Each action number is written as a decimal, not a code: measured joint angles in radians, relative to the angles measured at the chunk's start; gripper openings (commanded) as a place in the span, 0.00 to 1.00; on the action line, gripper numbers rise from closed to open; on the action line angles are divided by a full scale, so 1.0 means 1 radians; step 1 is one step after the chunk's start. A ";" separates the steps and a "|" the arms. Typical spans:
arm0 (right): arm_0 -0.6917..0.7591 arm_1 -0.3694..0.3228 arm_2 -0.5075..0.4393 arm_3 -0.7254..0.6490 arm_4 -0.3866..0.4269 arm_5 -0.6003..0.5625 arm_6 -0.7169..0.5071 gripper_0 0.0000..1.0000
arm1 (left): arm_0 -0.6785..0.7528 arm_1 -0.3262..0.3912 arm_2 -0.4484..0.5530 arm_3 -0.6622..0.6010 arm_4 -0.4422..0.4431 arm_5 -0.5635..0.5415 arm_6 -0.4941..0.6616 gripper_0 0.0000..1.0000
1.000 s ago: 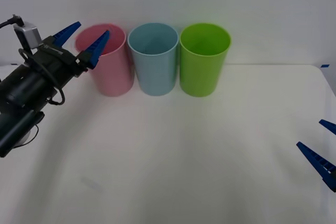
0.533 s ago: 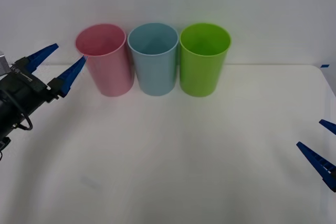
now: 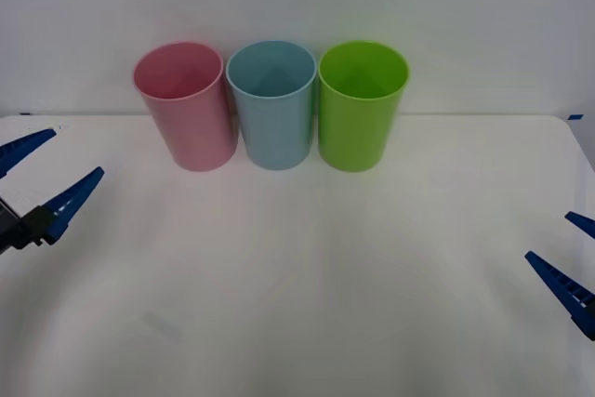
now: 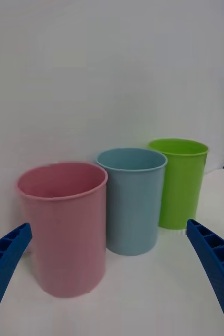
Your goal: Grasp the object on the table and drop it into the matching bin: aluminum can to the light blue bin, PET bottle to the pink bin.
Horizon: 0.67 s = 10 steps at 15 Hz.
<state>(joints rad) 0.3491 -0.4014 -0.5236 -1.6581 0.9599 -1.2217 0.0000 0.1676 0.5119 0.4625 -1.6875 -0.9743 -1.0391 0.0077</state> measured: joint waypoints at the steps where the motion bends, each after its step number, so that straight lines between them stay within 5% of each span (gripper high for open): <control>1: 0.000 0.000 0.000 0.000 0.000 0.000 0.000 1.00 | 0.018 0.006 0.020 0.000 -0.002 -0.020 -0.009 1.00; 10: 0.000 0.000 0.000 0.000 0.000 0.000 0.000 1.00 | 0.167 0.078 0.139 0.006 -0.030 -0.125 -0.084 1.00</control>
<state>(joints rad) 0.3491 -0.4014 -0.5236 -1.6581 0.9599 -1.2217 0.0000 0.3346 0.5896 0.6019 -1.6817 -1.0043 -1.1641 -0.0759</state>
